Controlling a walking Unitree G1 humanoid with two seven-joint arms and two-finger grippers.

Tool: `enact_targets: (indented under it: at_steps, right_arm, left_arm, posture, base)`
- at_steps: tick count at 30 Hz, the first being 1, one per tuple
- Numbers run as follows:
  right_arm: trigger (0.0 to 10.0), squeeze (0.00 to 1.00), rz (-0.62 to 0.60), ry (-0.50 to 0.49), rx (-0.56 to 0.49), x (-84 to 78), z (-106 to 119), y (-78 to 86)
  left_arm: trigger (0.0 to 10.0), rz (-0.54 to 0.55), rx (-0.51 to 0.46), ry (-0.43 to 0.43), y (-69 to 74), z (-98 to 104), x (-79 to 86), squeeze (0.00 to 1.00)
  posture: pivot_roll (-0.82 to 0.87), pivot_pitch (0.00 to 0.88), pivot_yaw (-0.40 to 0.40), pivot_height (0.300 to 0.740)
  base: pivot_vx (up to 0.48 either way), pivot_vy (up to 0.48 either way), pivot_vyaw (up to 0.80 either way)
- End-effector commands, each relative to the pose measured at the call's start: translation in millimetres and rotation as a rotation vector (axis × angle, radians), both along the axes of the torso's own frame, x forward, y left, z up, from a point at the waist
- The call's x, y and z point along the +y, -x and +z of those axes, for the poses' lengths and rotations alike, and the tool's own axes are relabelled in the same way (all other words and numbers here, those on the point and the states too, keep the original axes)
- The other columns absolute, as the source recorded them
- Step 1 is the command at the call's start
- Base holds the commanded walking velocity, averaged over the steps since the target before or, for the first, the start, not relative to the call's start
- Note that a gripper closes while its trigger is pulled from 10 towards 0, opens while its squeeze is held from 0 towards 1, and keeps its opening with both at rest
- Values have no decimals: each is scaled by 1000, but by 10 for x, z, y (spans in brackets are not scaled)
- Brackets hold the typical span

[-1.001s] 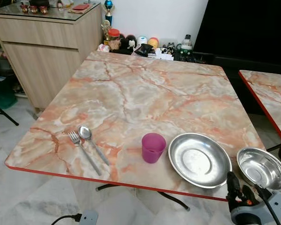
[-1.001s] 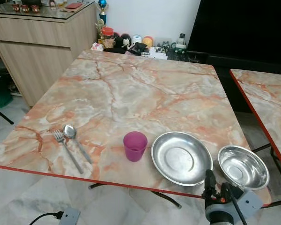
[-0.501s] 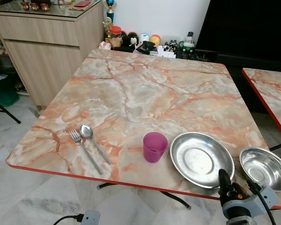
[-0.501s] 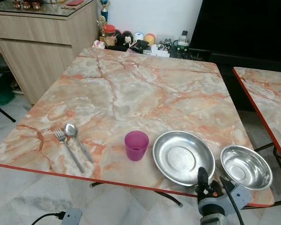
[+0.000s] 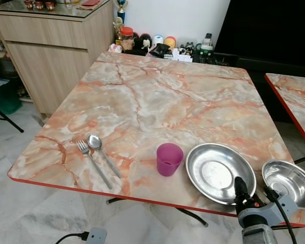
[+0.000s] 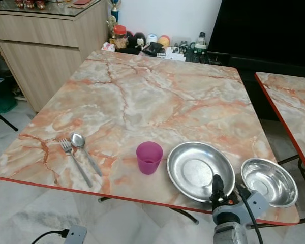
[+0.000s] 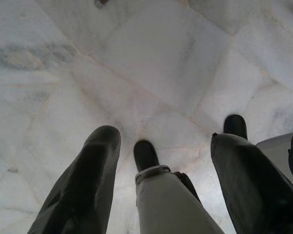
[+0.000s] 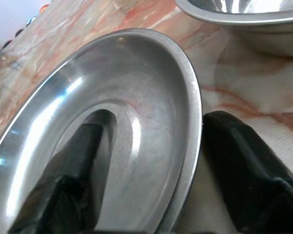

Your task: Setting the table

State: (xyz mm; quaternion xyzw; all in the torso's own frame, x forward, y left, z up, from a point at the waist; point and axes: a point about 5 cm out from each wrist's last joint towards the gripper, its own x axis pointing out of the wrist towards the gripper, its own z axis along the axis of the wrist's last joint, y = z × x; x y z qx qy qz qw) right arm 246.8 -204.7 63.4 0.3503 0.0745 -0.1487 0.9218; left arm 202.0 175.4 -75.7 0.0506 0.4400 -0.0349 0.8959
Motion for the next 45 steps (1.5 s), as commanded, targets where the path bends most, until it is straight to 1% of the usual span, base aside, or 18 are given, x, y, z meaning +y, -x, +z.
enact_targets:
  at_steps: [1,2,3,8,9,10,11,12,16,19,23,24,35,39,40,42,43,45]
  right_arm:
    - [4706,0,-17,-6,24,6,-41,5]
    - [6000,0,-15,-5,27,9,-44,4]
    - [10000,0,-11,-2,35,15,-54,5]
    - [10000,0,-2,29,95,19,-136,15]
    - [6941,0,-3,26,95,21,-140,14]
    - [4902,0,0,24,97,26,-144,13]
    - [4902,0,1,23,99,29,-147,12]
    - [2745,0,10,34,111,41,-159,8]
    - [2510,0,11,32,101,54,-141,-13]
    - [2980,0,31,46,113,79,-146,-36]
    - [2627,0,30,38,106,95,-142,-45]
    - [2196,0,32,37,105,100,-141,-48]
    - [2118,0,54,68,89,144,-98,-88]
    - [2157,0,44,94,43,154,-29,-117]
    - [2235,0,38,150,9,144,33,-131]
    - [2196,0,27,182,-31,138,96,-144]
    - [1569,0,17,188,-44,131,120,-148]
    - [1412,0,0,196,-71,118,169,-158]
  left_arm:
    - [10000,-20,38,-4,83,-49,-21,0]
    - [10000,-20,38,-3,83,-49,-21,0]
    - [10000,-21,39,-4,83,-49,-21,0]
    - [10000,-21,38,-3,81,-48,-23,0]
    - [10000,-20,39,-2,82,-49,-24,0]
    - [10000,-21,40,-2,83,-49,-24,0]
    - [10000,-22,40,-1,83,-49,-25,0]
    - [10000,-23,40,0,83,-50,-26,0]
    - [10000,-21,42,1,87,-51,-26,0]
    - [10000,-32,44,-3,91,-54,-30,0]
    - [10000,-31,44,-2,91,-54,-29,0]
    - [10000,-31,44,-2,92,-54,-28,0]
    - [10000,-48,42,-11,89,-53,-37,0]
    - [10000,-67,39,-17,83,-49,-45,0]
    - [10000,-84,38,-24,80,-48,-48,0]
    - [10000,-102,38,-32,79,-47,-51,0]
    - [10000,-102,38,-32,79,-47,-51,0]
    - [10000,-101,38,-32,80,-48,-50,0]
  posture:
    - [-28,111,-61,740]
    - [-28,111,-61,740]
    - [-28,111,-61,740]
    - [-27,112,-61,740]
    - [-27,112,-61,740]
    - [-27,112,-61,740]
    - [-29,112,-61,740]
    - [-29,112,-61,740]
    - [-30,112,-61,740]
    - [-28,112,-60,740]
    - [-24,112,-62,740]
    - [-23,111,-61,740]
    - [-23,110,-61,740]
    - [-24,109,-61,740]
    - [-22,109,-60,740]
    - [-23,110,-60,740]
    - [-22,111,-59,740]
    - [-22,111,-59,740]
  base:
    - [0,0,0]
    - [0,0,0]
    - [0,0,0]
    - [0,0,0]
    - [0,0,0]
    - [0,0,0]
    - [0,0,0]
    - [0,0,0]
    - [0,0,0]
    - [0,0,0]
    - [0,0,0]
    - [0,0,0]
    - [0,0,0]
    - [0,0,0]
    - [0,0,0]
    - [0,0,0]
    - [0,0,0]
    - [0,0,0]
